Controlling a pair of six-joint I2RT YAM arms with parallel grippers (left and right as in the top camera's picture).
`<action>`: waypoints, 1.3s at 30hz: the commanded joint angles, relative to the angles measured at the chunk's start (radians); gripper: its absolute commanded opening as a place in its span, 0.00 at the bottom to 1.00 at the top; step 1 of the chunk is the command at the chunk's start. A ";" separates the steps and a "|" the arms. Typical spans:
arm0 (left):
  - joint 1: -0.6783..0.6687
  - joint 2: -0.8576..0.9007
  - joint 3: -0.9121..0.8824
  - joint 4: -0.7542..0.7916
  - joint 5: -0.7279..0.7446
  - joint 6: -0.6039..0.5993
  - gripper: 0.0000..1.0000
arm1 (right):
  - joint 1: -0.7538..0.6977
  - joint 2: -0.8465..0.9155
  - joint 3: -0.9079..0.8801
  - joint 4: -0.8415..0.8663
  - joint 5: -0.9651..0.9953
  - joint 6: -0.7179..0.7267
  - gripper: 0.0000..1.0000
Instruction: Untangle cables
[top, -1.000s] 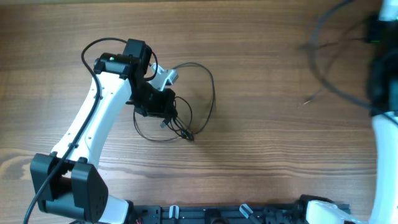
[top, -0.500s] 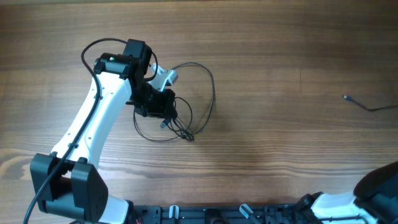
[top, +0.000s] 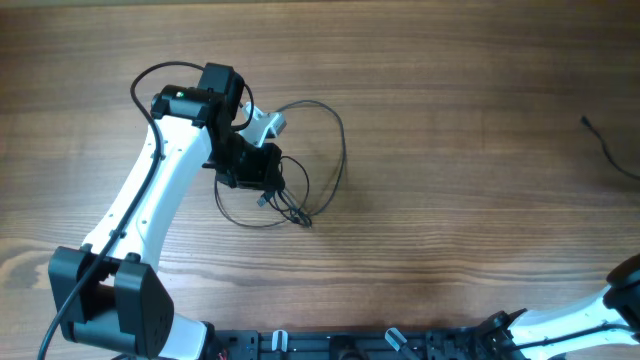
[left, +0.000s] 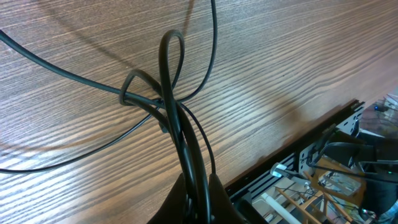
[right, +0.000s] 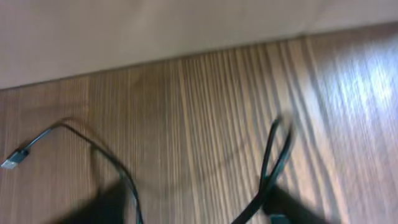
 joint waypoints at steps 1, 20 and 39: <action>-0.005 0.005 -0.006 0.003 0.005 -0.003 0.04 | 0.002 0.014 0.011 -0.093 -0.063 0.257 1.00; -0.004 0.005 -0.006 0.112 -0.017 -0.066 0.04 | 0.439 0.014 0.011 -0.238 -0.758 -0.412 1.00; 0.129 0.005 -0.006 0.039 -0.661 -0.583 0.93 | 1.234 0.014 0.011 -0.251 -0.587 -0.855 1.00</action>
